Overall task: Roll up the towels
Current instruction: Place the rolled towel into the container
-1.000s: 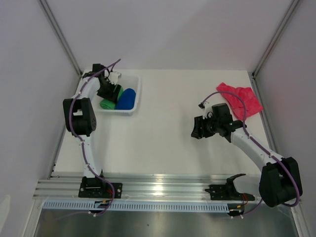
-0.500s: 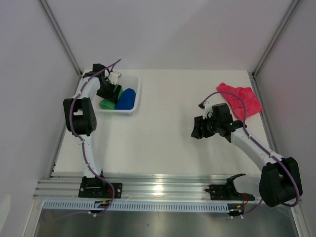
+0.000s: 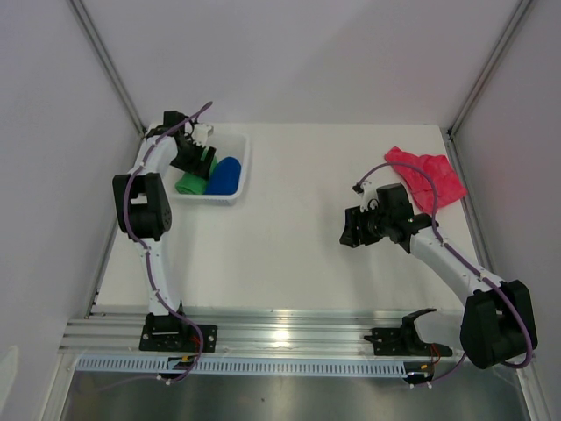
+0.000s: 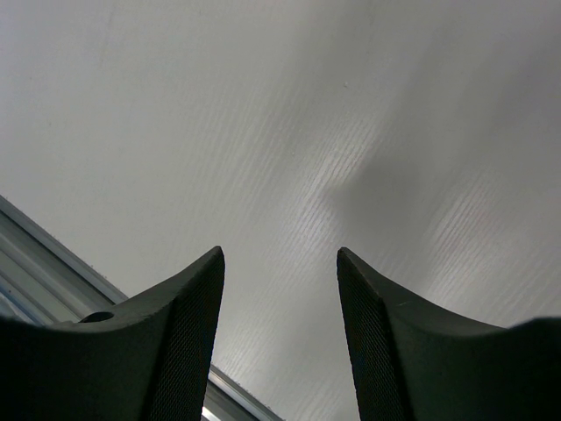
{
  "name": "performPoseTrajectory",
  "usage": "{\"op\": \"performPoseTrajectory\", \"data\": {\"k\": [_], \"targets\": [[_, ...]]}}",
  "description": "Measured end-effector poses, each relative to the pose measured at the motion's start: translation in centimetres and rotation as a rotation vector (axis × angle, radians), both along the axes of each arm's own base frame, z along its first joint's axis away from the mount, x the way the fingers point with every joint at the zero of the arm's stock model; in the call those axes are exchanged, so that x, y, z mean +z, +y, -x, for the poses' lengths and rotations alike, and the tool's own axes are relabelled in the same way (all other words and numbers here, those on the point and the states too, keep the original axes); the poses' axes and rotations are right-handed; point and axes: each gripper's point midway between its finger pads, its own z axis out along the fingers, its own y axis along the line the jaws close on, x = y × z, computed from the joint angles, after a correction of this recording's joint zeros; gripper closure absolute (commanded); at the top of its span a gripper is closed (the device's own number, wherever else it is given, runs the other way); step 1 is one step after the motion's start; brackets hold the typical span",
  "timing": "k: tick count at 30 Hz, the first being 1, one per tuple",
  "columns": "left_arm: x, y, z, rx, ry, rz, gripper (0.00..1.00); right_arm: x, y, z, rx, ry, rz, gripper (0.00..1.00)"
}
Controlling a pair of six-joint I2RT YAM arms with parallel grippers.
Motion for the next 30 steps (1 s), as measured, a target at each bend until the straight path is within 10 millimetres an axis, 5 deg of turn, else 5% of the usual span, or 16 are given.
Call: {"op": "performPoseTrajectory", "data": {"k": [10, 20, 21, 23, 24, 26, 30], "targets": [[0.9, 0.2, -0.6, 0.011, -0.046, -0.008, 0.16, 0.1, 0.0, 0.0, 0.000, -0.001, 0.000, 0.42], [6.3, -1.0, -0.8, -0.014, -0.150, 0.053, 0.15, 1.8, -0.6, -1.3, -0.027, -0.070, 0.033, 0.41], [6.6, -1.2, -0.7, -0.018, -0.153, 0.060, 0.15, 2.3, -0.8, -1.6, -0.028, -0.087, 0.044, 0.01], [7.3, -1.6, -0.3, -0.023, -0.152, 0.082, 0.14, 3.5, -1.5, -2.5, -0.043, -0.138, 0.088, 0.01], [7.8, -1.8, 0.0, -0.025, -0.146, 0.092, 0.01, 4.5, -2.2, -3.1, -0.058, -0.173, 0.124, 0.01], [9.5, -2.1, 0.2, -0.028, -0.153, 0.108, 0.01, 6.9, -3.6, -4.7, -0.105, -0.268, 0.190, 0.01], [18.9, -2.8, -0.5, -0.059, -0.329, 0.117, 0.01, 14.4, -7.7, -8.5, -0.307, -0.571, 0.318, 0.01]]}}
